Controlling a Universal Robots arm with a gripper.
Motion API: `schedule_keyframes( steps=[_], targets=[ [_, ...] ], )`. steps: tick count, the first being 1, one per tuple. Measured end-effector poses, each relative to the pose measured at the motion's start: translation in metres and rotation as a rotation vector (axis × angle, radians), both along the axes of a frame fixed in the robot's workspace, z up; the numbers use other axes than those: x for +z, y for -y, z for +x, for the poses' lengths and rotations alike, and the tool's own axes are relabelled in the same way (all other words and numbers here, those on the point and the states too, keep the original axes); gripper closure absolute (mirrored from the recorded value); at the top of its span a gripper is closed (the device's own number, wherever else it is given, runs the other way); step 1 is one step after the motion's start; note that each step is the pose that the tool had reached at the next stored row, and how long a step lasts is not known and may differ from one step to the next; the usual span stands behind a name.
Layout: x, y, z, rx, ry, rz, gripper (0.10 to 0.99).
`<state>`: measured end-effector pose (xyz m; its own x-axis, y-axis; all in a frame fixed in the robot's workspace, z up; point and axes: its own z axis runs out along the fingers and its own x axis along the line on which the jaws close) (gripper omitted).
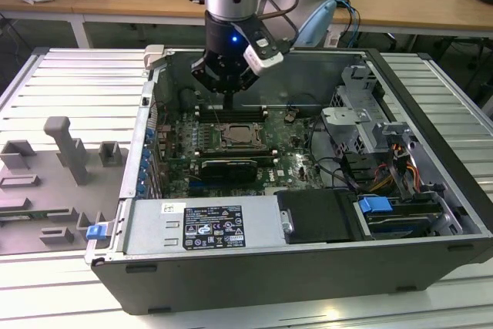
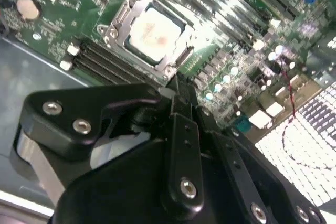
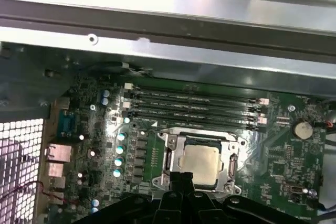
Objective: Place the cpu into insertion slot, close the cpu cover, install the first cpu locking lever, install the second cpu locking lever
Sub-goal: 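Install the first cpu locking lever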
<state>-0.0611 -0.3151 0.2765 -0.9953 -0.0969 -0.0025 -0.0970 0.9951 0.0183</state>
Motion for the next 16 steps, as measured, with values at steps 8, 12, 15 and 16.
schedule_keyframes(
  steps=[8,12,15,16],
  targets=[
    [-0.0106,-0.0003,-0.0297,-0.014,0.0022,0.001,0.980],
    [-0.0137,-0.0024,-0.0407,-0.014,0.0026,0.001,0.980],
    [-0.0151,-0.0067,-0.0421,-0.014,0.0027,0.001,0.980],
    [-0.0159,-0.0107,-0.0427,-0.014,0.0027,0.001,0.980]
  ],
)
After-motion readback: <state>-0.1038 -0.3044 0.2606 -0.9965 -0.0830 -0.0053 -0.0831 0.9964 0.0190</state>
